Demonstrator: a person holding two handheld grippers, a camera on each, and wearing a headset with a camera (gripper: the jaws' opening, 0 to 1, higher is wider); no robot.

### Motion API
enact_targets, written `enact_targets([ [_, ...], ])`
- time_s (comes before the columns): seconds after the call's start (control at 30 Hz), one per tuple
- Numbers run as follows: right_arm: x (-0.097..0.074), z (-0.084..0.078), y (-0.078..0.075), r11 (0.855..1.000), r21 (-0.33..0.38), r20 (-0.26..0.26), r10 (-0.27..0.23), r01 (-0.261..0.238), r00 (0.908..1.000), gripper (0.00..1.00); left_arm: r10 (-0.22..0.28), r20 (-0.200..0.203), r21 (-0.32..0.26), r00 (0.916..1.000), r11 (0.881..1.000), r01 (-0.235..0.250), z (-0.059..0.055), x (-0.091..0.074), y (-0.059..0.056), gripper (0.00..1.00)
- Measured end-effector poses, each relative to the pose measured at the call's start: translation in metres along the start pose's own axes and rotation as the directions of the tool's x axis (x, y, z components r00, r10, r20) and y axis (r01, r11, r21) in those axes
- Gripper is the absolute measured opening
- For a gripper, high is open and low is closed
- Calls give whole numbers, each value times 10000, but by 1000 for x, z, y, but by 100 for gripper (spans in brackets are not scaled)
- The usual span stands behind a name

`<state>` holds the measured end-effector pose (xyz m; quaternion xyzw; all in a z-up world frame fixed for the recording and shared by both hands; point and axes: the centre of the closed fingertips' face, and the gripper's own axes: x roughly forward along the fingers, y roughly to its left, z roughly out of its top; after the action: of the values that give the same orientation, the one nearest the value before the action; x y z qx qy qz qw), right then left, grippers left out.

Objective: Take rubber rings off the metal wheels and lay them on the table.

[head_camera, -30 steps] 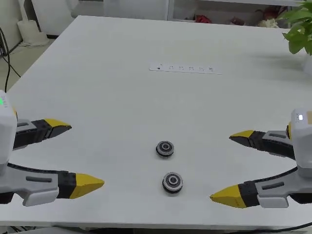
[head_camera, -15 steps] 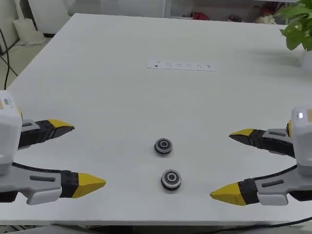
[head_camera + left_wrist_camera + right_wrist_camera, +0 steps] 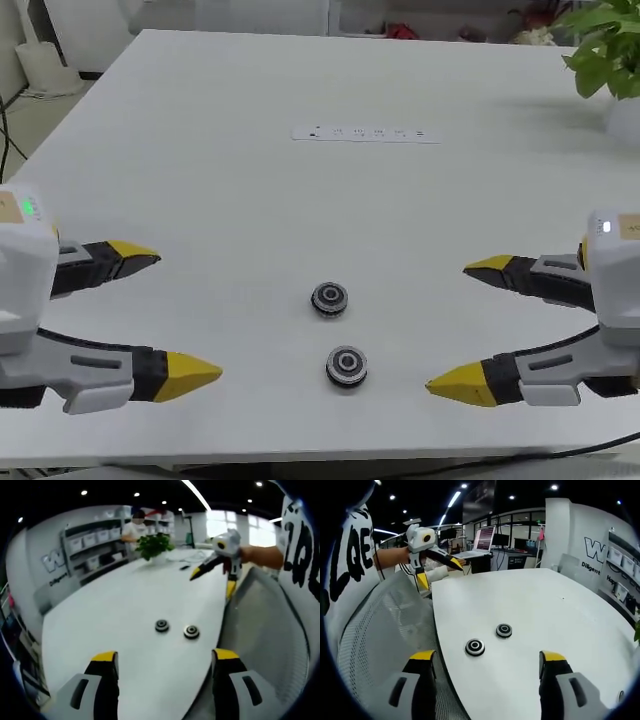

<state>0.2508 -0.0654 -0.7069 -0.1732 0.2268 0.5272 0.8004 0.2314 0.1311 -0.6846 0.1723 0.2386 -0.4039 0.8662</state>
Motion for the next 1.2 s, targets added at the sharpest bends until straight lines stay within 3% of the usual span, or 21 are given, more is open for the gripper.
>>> enact_targets([
  [0.67, 11, 3, -4, 9986, -431, 27, 302, -300, 9995, 75, -286, 184, 297, 9994, 9992, 280, 10, 18, 5, 75],
  [1.2, 21, 6, -9, 9956, -692, 39, 632, -627, 9980, 68, -984, 172, 924, 9950, 9910, 964, 21, 41, -3, 75],
])
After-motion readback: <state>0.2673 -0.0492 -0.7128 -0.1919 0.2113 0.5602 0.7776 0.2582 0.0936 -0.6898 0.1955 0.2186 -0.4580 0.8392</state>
